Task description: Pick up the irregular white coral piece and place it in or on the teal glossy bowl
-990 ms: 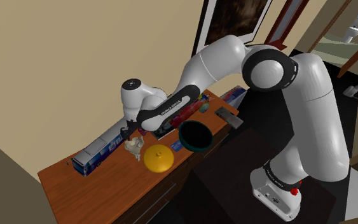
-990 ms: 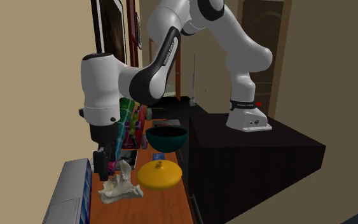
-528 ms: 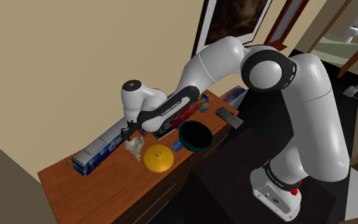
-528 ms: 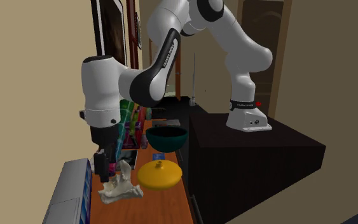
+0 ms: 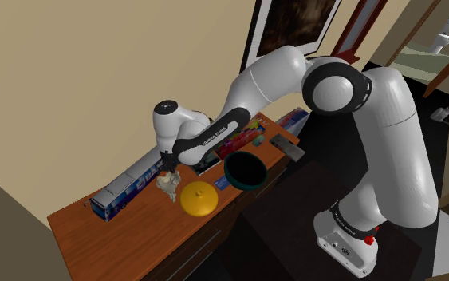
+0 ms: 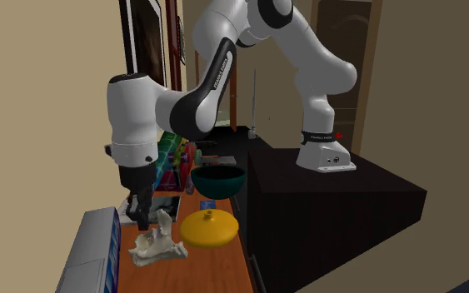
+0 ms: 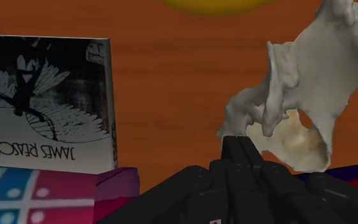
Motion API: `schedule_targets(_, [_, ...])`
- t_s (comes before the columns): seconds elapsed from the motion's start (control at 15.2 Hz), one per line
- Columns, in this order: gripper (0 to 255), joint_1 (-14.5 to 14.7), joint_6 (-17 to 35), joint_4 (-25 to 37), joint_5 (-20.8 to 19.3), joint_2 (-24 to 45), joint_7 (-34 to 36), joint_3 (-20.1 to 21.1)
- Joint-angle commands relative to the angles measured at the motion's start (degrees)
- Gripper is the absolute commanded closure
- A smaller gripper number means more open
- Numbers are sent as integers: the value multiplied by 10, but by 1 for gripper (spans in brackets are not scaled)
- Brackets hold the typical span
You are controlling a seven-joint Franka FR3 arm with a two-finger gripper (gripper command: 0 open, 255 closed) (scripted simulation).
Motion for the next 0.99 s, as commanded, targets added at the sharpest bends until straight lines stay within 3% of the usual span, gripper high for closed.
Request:
schedule_targets(0.0, [255,0,0,0,0,1,0,0])
schedule_targets(0.13, [255,0,1,0,0,0,0,0])
schedule_targets(0.2, [0,0,1,0,0,0,0,0])
schedule_targets(0.53, [0,-175,-59,-54,144,-48,-221,156])
schedule_targets(0.59, [0,-188,-68,-55,154,-49,-236,167])
schedule_targets(0.92, [0,-176,-41,-56,143,-24,-229,156])
